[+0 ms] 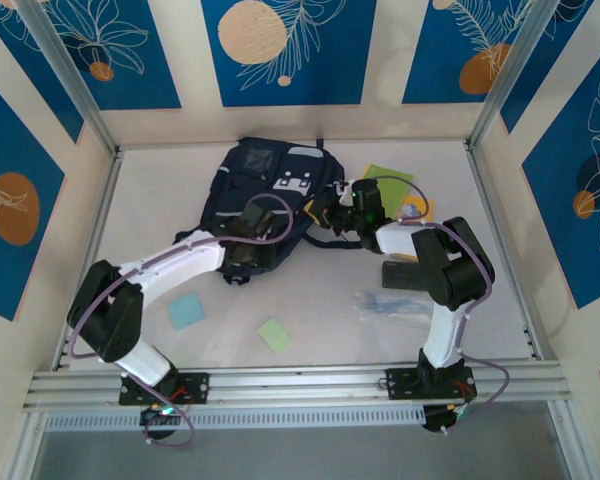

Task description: Pack the student bag

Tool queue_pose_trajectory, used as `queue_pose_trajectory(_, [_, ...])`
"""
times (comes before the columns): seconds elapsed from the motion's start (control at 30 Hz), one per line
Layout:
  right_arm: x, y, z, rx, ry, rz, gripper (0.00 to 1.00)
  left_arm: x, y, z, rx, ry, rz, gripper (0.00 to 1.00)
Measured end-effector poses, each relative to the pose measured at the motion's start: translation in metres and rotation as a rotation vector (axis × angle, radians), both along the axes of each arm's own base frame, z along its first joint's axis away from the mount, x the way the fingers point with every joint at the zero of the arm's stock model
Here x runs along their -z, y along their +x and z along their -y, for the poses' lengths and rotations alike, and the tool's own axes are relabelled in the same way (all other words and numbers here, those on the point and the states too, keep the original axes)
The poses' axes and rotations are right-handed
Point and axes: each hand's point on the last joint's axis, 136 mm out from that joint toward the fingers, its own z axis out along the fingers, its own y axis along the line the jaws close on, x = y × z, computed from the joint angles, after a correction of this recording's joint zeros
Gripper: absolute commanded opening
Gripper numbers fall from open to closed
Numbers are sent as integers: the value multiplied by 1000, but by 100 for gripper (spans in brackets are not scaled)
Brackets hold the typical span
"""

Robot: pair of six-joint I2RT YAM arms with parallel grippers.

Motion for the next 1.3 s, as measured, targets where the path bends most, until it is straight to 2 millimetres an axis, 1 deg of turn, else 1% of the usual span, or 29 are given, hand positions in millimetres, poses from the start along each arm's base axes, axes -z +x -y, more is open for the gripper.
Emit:
queue_pose_trajectory(0.1, [-12,4,-6,-53,-27,37,0,0,-4,-3,63,-1,-28,0])
queue_pose_trajectory(0.23, [-33,11,-13,-118,-47,92,0,-2,-10,6,146,-40,-53,0])
queue_pose_trajectory(0.33, [-41,15,-16,-146,-51,119,0,-5,-10,11,174,-67,-55,0])
queue_pose_trajectory(0.6, [-36,11,-14,-166,-72,115,0,-6,-13,14,198,-81,-63,0])
queue_pose_trajectory(0.67, [-36,11,-14,-168,-74,118,0,-6,-13,14,198,-81,-63,7])
queue_pose_trajectory(0.73, [-36,11,-15,-170,-75,121,0,-6,-13,14,198,-82,-63,7])
queue_pose_trajectory(0.9, [-36,11,-15,-171,-76,123,0,-5,-12,15,199,-89,-64,1])
queue_pose_trajectory(0.93, [-36,11,-15,-172,-77,125,0,-5,-12,15,198,-89,-64,2])
queue_pose_trajectory(1.0, [-36,11,-14,-172,-78,126,0,-4,-12,15,199,-90,-66,8])
queue_pose_trajectory(1.13, [-34,11,-14,-174,-83,124,0,1,-12,16,199,-90,-76,9])
queue_pose_trajectory(1.23, [-34,11,-14,-175,-85,123,0,4,-12,17,198,-91,-86,20])
queue_pose_trajectory(1.3, [-34,11,-12,-172,-86,125,0,8,-15,16,198,-85,-104,23])
